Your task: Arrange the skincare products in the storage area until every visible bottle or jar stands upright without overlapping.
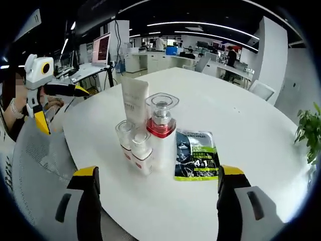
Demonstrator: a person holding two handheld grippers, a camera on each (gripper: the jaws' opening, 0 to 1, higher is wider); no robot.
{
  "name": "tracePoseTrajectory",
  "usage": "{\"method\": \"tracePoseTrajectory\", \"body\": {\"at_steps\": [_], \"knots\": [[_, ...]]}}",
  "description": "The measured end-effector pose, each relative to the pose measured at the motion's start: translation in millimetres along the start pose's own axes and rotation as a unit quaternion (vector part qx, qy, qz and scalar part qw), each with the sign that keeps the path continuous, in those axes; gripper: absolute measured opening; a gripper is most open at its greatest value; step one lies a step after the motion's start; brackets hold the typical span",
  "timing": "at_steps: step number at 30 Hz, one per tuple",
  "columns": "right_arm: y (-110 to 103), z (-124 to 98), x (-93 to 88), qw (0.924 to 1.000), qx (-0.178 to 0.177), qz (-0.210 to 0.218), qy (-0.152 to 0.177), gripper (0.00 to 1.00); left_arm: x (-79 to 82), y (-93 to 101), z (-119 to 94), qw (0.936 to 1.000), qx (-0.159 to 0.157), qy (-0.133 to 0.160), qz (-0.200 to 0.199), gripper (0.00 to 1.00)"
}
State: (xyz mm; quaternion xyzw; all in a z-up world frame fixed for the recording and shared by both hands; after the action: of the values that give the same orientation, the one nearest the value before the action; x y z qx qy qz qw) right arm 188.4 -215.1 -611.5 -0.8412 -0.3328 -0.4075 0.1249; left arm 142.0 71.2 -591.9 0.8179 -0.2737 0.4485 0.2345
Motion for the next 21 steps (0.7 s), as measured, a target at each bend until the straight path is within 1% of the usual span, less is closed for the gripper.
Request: {"method": "tracePoseTrajectory", "body": {"at_steps": [8, 13, 14, 16, 19, 21], "knots": [[12.0, 6.4, -8.1, 0.9998, -0.004, 0.012, -0.012, 0.93, 1.1, -4.2, 1.8, 1.0000, 0.007, 0.001, 0.000, 0.99], [21.1, 11.8, -14.7, 0.9996, -0.005, 0.023, -0.019, 0.88, 0.1, -6.4, 2.4, 0.9999, 0.010, 0.001, -0.003, 0.98], [24.8, 13.2, -17.1, 0.9995, -0.004, 0.023, -0.022, 0.87, -0.3, -7.6, 1.8, 0.9999, 0.013, 0.000, -0.001, 0.96], [28.3, 14.6, -19.8, 0.9995, 0.000, 0.016, -0.029, 0.80, 0.0, -10.3, 0.3, 0.9997, 0.023, 0.003, 0.003, 0.93], [33.0, 18.2, -22.2, 0.9994, 0.005, 0.016, -0.029, 0.74, 0.4, -11.6, -0.2, 0.9997, 0.024, 0.006, 0.000, 0.90], [38.2, 21.4, -24.9, 0.9992, 0.006, 0.015, -0.036, 0.71, 0.9, -13.3, 0.2, 0.9996, 0.028, 0.009, 0.001, 0.88]]}}
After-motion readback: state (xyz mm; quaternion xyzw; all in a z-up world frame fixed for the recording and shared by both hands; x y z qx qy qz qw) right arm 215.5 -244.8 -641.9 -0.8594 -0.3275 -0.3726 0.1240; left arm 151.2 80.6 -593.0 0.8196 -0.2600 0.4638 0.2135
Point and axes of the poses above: the point that each gripper's makers call its tool centre point, and the gripper's own axes: z roughly forward along the fingers, y roughly to its right, x roughly out of its top, the point moved 8 cm from there along -z, roughly backward along the fingers
